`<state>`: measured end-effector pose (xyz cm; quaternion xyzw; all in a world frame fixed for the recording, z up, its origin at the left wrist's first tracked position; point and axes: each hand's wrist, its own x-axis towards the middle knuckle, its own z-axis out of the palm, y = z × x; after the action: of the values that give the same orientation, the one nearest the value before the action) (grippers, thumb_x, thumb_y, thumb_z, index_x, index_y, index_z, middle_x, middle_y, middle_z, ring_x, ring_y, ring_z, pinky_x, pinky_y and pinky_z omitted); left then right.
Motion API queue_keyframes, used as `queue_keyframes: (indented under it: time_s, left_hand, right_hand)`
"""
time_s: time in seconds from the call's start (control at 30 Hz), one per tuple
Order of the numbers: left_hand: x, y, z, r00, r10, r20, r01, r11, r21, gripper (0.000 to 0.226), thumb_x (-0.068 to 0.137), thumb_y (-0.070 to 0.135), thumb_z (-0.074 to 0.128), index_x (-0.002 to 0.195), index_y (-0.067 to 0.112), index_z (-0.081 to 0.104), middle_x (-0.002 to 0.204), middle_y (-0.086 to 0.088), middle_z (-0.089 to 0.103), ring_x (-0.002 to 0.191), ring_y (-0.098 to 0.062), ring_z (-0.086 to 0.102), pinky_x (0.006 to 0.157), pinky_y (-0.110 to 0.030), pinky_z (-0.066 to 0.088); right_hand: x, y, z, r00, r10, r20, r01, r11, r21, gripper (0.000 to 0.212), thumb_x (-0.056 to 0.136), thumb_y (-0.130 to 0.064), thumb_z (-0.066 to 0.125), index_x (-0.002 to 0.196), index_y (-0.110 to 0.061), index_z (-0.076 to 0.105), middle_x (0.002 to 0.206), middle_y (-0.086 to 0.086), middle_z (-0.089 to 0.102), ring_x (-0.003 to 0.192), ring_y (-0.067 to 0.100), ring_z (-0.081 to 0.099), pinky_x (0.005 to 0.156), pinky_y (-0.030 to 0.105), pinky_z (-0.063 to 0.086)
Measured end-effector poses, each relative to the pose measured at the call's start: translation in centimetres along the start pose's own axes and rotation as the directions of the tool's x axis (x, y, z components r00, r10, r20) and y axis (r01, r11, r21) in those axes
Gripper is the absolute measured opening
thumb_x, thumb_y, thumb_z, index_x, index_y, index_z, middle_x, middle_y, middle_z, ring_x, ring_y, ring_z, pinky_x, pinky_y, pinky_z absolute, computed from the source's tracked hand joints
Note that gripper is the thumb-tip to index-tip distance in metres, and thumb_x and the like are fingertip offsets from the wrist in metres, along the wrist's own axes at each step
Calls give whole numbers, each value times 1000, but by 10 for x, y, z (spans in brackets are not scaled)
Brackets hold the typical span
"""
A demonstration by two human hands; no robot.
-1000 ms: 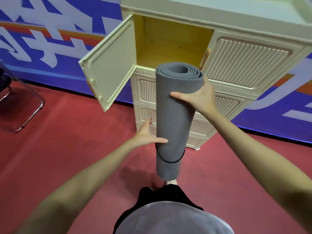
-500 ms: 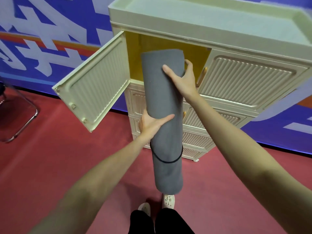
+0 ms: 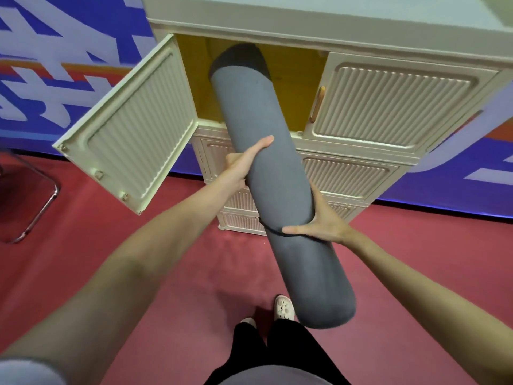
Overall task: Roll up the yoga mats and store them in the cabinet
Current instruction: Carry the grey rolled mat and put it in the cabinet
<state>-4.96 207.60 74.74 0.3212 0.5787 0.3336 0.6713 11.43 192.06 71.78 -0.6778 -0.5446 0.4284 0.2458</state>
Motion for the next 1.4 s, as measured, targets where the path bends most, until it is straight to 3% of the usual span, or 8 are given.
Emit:
queue_keyframes:
  time_s: [0.1, 0.23, 0.33, 0.67, 0.9, 1.03, 1.23, 1.4]
  left_hand:
    - [7, -2, 0, 1000, -12, 2, 12, 999, -32, 109, 24, 54, 94, 117, 12, 56, 105, -1, 71, 88, -20, 72, 77, -43, 59]
    - [14, 13, 7, 1000, -3, 24, 5, 999, -51, 106, 27, 58, 93, 116, 13, 55, 109, -3, 70, 89, -22, 71, 77, -46, 59]
    - [15, 33, 9, 999, 35, 13, -35, 999, -14, 99, 43, 61, 88, 119, 14, 47, 111, -3, 64, 95, -23, 66, 81, -48, 56]
    - [39, 76, -5, 976, 217, 3, -215, 964, 154, 87, 82, 67, 54, 145, 12, 32, 136, -4, 52, 117, -23, 56, 98, -44, 49]
    - [15, 3, -11, 952, 69, 297, -111, 985, 129, 79, 87, 61, 55, 146, 52, 3, 147, 6, 41, 118, -28, 57, 88, -54, 52]
    - [-3, 1, 0, 968, -15, 250, 4, 999, 46, 75, 78, 73, 53, 141, 39, 33, 131, -3, 57, 109, -28, 62, 66, -40, 58]
    - [-4, 9, 12, 970, -36, 239, 60, 994, -96, 97, 47, 65, 85, 131, 34, 49, 117, 0, 69, 104, -23, 67, 83, -53, 54]
    - [-1, 8, 17, 974, -61, 219, 84, 992, -99, 103, 40, 57, 92, 131, 26, 53, 115, -4, 70, 101, -26, 69, 87, -52, 53]
  right_hand:
    - [-5, 6, 5, 996, 43, -83, -50, 996, -79, 148, 41, -59, 91, 152, -38, -5, 153, -7, 24, 140, 12, 25, 115, 37, 26]
    - [5, -5, -6, 990, -10, -142, 4, 999, -44, 129, 48, -56, 90, 150, -38, 13, 137, -19, 47, 124, 5, 48, 108, 33, 38]
    - [17, -25, -15, 979, -29, -203, 20, 999, -49, 115, 57, -53, 88, 149, -39, 19, 127, -23, 49, 115, 0, 47, 100, 23, 36]
    - [79, -92, -59, 980, -48, -193, 56, 998, 38, 97, 56, -54, 88, 139, -26, 44, 123, -14, 56, 110, 8, 58, 101, 32, 46]
    - [84, -81, -61, 976, 123, -181, -58, 943, 327, 92, 63, -39, 89, 142, -20, 45, 119, -7, 64, 95, 1, 64, 78, 17, 51]
    - [90, -95, -68, 966, 178, -186, -93, 916, 391, 97, 66, -42, 87, 145, -14, 39, 115, -4, 61, 92, 6, 65, 81, 23, 52]
    - [93, -97, -76, 969, 172, -179, -104, 936, 336, 87, 73, -47, 80, 144, -14, 42, 125, 1, 58, 93, 9, 63, 69, 21, 49]
    - [93, -85, -86, 974, 171, -151, -122, 949, 289, 72, 87, -45, 65, 145, -13, 37, 139, 4, 51, 110, 16, 57, 86, 28, 47]
